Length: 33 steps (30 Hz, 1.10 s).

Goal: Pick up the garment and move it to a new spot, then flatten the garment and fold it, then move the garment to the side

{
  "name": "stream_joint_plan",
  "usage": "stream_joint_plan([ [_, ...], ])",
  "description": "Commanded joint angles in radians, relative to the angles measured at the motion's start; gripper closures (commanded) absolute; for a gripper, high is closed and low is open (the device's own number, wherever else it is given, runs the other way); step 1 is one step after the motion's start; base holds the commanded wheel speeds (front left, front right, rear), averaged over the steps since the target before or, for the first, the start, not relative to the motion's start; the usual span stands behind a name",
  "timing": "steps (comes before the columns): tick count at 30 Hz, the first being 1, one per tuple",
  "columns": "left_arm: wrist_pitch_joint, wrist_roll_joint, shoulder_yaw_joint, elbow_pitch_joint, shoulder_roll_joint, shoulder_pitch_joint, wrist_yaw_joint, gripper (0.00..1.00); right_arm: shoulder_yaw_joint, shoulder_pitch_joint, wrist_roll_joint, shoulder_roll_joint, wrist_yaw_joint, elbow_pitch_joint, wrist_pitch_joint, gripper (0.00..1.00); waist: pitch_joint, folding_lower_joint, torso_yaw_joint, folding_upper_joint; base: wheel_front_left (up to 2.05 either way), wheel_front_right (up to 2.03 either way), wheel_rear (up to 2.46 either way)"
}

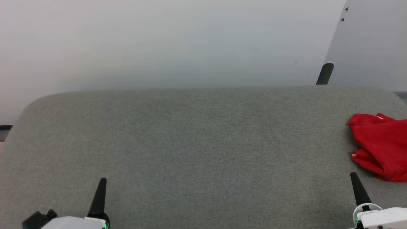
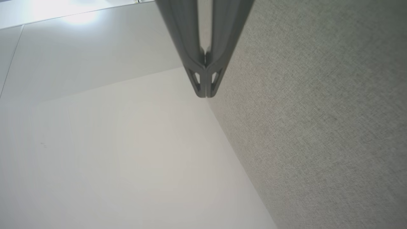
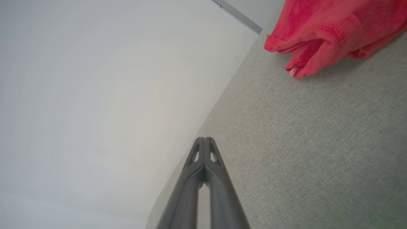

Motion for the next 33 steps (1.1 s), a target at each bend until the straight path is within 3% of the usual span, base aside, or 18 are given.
stream_joint_plan([
  [1, 0.005, -0.022, 0.006, -0.003, -0.001, -0.022, -0.003, 1.0, -0.007, -0.023, 0.029, 0.003, 0.0, -0.01, 0.006, 1.0, 0.002, 0.0, 0.0, 0.0, 0.0, 0.0, 0.0],
  [33, 0.076, -0.221, 0.019, 0.022, -0.052, -0.088, -0.005, 1.0, -0.016, -0.063, 0.295, 0.037, 0.0, -0.015, 0.074, 1.0, 0.029, 0.0, 0.006, 0.0, 0.0, 0.0, 0.0],
])
